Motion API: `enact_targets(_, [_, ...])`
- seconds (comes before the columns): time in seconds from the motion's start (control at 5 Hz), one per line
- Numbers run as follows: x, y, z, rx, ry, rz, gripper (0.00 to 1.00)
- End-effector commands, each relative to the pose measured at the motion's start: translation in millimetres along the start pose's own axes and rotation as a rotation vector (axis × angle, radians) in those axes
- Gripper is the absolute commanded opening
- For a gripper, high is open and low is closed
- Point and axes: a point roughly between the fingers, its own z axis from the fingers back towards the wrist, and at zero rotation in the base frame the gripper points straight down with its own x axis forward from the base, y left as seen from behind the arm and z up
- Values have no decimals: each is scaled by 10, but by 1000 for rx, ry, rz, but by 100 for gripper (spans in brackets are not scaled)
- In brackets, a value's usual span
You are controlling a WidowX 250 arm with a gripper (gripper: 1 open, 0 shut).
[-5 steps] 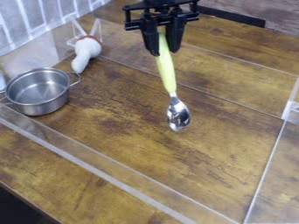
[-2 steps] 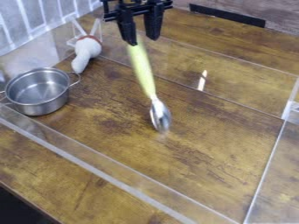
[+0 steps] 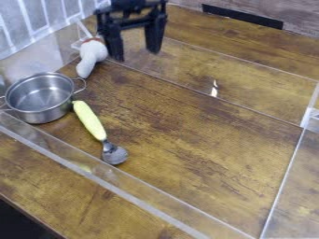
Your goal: Move the green spoon to the left
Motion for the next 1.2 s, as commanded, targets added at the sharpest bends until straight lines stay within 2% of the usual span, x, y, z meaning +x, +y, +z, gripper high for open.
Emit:
enact_targets(0.0, [-173, 295, 289, -79, -78, 49, 100])
enact_targets(0.2, [-335, 538, 119, -69, -87, 111, 100])
enact_targets(0.4, [-275, 658, -59, -63, -93, 224, 100])
enact_targets(0.6, [-199, 713, -249, -55, -106, 270, 100])
enact_targets(1.0, [-61, 818, -435, -30, -129, 274, 100])
